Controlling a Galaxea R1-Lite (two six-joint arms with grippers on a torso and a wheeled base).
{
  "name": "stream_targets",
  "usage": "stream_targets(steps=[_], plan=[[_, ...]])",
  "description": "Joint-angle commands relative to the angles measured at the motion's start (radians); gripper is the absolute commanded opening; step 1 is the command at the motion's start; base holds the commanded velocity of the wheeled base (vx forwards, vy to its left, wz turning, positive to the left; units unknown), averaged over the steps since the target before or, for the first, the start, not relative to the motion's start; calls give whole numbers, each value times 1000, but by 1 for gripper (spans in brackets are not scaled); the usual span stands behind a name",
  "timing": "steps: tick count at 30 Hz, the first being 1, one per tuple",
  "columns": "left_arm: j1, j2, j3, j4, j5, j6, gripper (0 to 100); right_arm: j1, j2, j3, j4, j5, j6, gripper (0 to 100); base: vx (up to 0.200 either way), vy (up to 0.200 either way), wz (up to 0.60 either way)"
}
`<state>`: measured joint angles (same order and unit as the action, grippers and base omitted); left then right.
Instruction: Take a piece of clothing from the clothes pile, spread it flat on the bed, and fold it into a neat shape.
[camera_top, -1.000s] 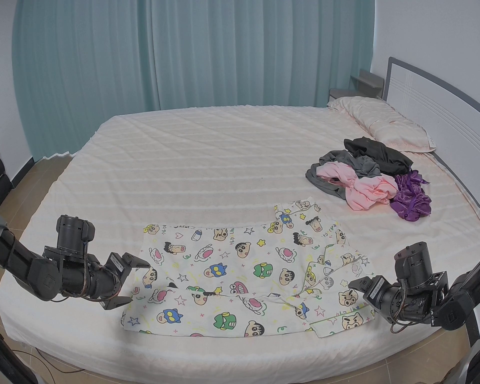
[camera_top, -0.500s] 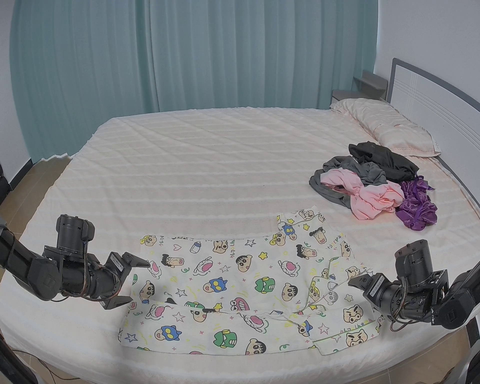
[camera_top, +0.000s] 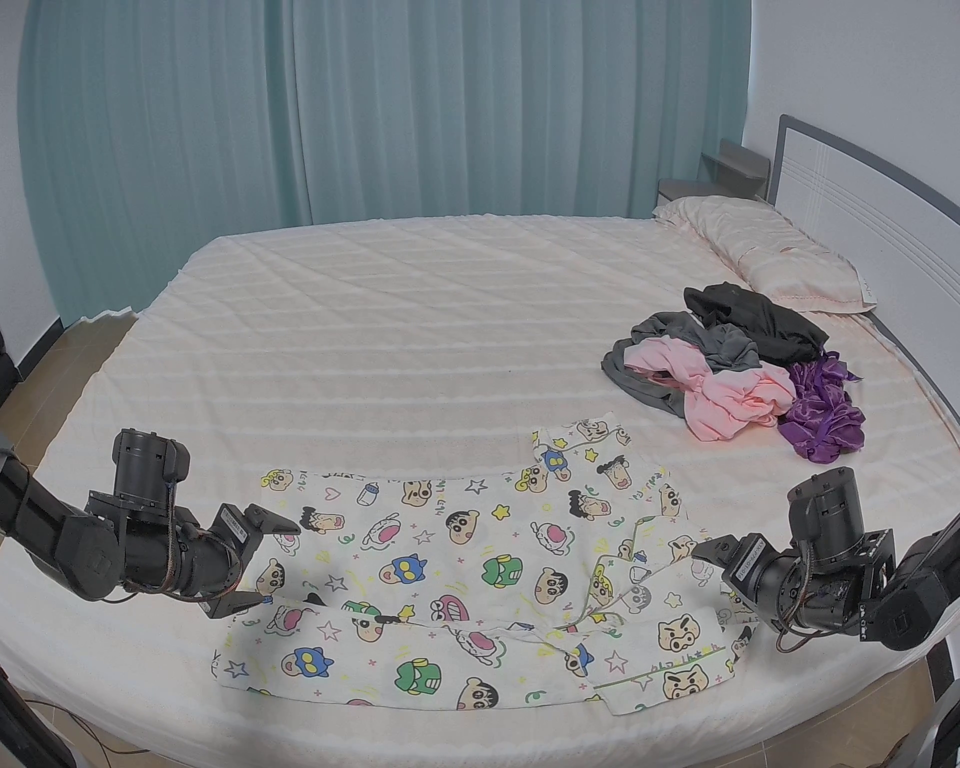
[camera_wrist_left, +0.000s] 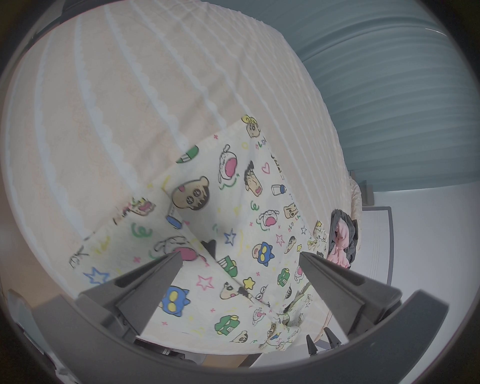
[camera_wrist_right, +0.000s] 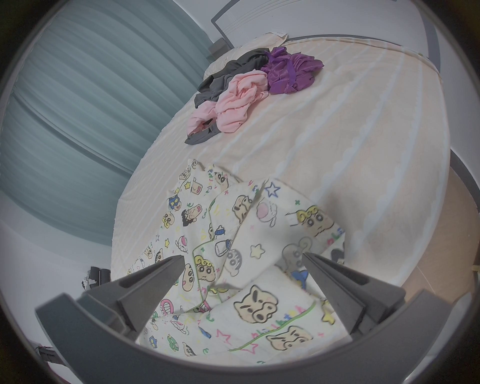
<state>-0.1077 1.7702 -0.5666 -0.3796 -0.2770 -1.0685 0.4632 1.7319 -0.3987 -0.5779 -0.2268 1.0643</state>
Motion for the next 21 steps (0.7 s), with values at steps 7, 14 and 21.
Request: stream_targets(steps=[7,14,21], plan=[[100,15,-150,7,4,114,100,2,5,-19,0,11,-24,100,0,0,0],[164,206,-349,85,24,440,100,5,12,-35,4,18,-24,100,0,0,0],[175,379,-593,219,52,582,100,8,0,-25,12,21,-29,100,0,0,0]])
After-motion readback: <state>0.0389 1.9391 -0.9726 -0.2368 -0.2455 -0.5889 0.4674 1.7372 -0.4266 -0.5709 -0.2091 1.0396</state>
